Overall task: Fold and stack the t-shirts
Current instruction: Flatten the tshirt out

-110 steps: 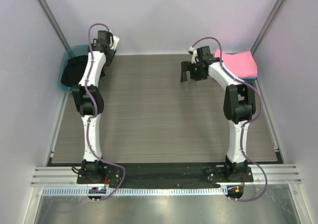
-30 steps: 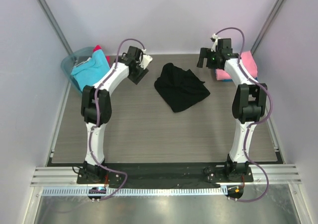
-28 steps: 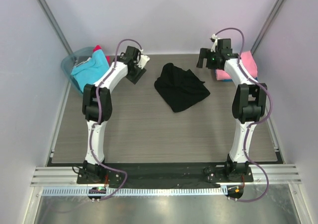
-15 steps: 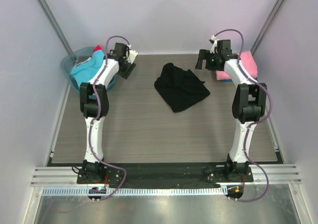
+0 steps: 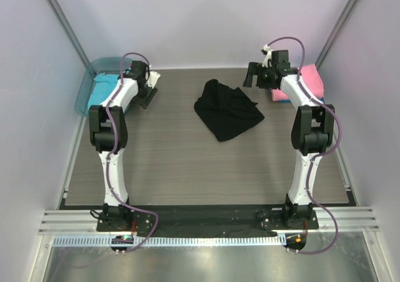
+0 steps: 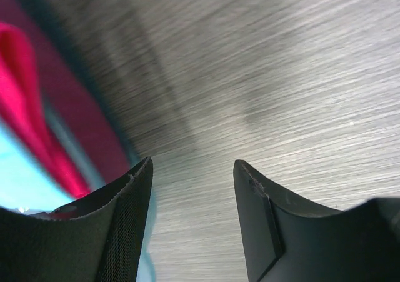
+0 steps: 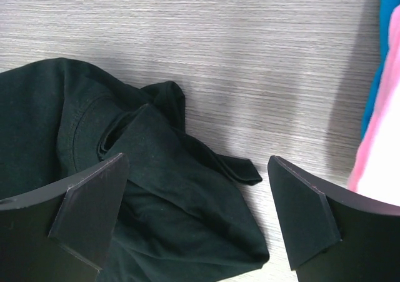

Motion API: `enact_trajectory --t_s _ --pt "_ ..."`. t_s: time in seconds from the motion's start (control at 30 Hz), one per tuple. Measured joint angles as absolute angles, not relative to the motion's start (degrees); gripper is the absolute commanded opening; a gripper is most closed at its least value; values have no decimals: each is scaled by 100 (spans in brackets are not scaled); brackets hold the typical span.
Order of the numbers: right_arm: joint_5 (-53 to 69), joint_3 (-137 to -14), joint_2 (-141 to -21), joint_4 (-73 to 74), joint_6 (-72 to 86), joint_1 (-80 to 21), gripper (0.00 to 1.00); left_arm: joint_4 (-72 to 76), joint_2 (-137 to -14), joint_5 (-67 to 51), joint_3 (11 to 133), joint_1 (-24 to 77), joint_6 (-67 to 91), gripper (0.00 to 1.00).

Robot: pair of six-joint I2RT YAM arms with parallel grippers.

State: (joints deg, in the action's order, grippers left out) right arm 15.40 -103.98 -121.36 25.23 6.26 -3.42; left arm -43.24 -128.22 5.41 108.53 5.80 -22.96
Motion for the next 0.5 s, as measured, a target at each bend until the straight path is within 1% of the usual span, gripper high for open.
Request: enact_trajectory --t_s 0.13,0.27,0.43,0.5 --pt "1588 -10398 -12178 2521 600 -342 99 -4342 -12787 543 11032 567 -2296 55" --pt "1883 -10381 -12173 2585 163 -351 92 -4353 -12744 338 11198 650 -2320 55" --pt "2403 -9288 -11496 2895 -1463 -489 89 -4501 -12521 -263 11128 873 -1981 58" --pt "2545 -8908 -11229 3096 -1933 -644 85 -4532 -12418 -484 11107 982 -1721 59"
